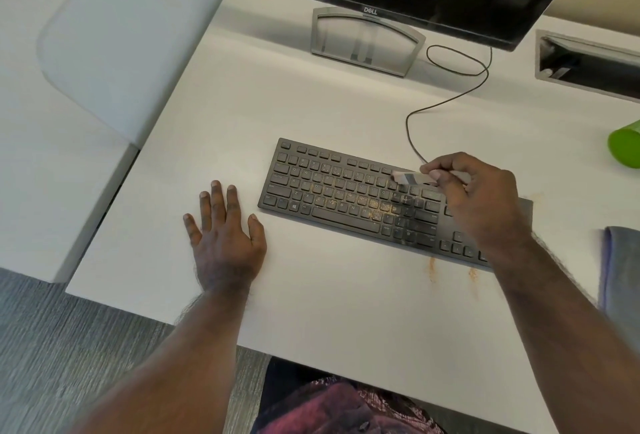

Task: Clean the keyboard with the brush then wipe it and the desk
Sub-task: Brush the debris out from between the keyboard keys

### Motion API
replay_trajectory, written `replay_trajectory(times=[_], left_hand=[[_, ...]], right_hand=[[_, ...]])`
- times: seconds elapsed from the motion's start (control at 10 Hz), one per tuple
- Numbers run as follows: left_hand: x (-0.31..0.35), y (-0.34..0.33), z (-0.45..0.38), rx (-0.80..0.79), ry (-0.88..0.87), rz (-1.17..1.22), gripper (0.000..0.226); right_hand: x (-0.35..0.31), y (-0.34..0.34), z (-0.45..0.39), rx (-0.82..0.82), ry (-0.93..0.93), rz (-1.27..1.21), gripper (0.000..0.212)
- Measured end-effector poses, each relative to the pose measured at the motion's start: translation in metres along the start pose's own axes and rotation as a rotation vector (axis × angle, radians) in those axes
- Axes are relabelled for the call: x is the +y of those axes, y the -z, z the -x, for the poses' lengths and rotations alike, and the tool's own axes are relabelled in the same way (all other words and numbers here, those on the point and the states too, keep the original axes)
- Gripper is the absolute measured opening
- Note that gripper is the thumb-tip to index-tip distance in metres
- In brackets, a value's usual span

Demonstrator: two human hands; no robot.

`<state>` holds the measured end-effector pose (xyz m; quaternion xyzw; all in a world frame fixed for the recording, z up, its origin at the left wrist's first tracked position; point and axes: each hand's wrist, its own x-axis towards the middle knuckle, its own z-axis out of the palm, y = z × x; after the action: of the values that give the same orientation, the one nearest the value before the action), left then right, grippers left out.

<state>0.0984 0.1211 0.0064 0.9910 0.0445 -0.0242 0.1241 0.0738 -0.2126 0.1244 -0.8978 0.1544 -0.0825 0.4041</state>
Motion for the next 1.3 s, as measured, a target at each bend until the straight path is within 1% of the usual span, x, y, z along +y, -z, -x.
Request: replay_trajectory(times=[0.1, 0.2, 0.3, 0.4, 0.5, 0.6, 0.7, 0.8, 1.0, 1.1, 1.2, 1.3], left_hand=[[0.0, 0.0, 0.0, -0.011, 0.001, -0.006, 0.073], [-0.001, 0.001, 0.0, -0.018, 0.001, -0.015, 0.073], [0.0, 0.0, 0.0, -0.019, 0.004, -0.016, 0.073], [0.0, 0.0, 0.0, -0.016, 0.009, -0.007, 0.073], [0.0, 0.0, -0.001, -0.018, 0.011, -0.008, 0.074], [0.0, 0.001, 0.0, -0.014, 0.009, -0.003, 0.073], [0.001, 0.001, 0.001, -0.01, 0.009, -0.002, 0.073], [0.0, 0.0, 0.0, -0.01, 0.008, -0.001, 0.073], [0.001, 0.001, 0.001, -0.008, 0.008, 0.001, 0.073], [0.001, 0.0, 0.001, -0.003, 0.009, 0.002, 0.073], [0.001, 0.0, 0.0, 0.002, 0.011, 0.008, 0.073], [0.001, 0.0, 0.0, -0.003, 0.008, 0.003, 0.074]], right_hand=[[0.003, 0.002, -0.001, -0.054, 0.002, 0.009, 0.019], [0.003, 0.004, -0.004, -0.08, -0.036, -0.016, 0.016], [0.0, 0.003, -0.005, -0.019, -0.038, -0.043, 0.014], [0.001, 0.001, -0.004, -0.062, -0.026, 0.029, 0.015], [0.0, 0.005, -0.006, -0.098, -0.058, 0.066, 0.013], [-0.003, 0.006, -0.005, -0.068, -0.018, 0.03, 0.013], [-0.003, 0.003, 0.001, -0.122, -0.003, 0.1, 0.013], [-0.002, 0.007, 0.003, -0.176, -0.025, 0.172, 0.015], [-0.003, 0.01, 0.008, -0.113, -0.019, 0.052, 0.017], [0.0, 0.009, 0.008, -0.129, -0.004, 0.076, 0.018], [0.001, 0.014, 0.004, -0.032, -0.048, 0.115, 0.014], [0.001, 0.02, -0.001, 0.048, -0.048, 0.132, 0.012]])
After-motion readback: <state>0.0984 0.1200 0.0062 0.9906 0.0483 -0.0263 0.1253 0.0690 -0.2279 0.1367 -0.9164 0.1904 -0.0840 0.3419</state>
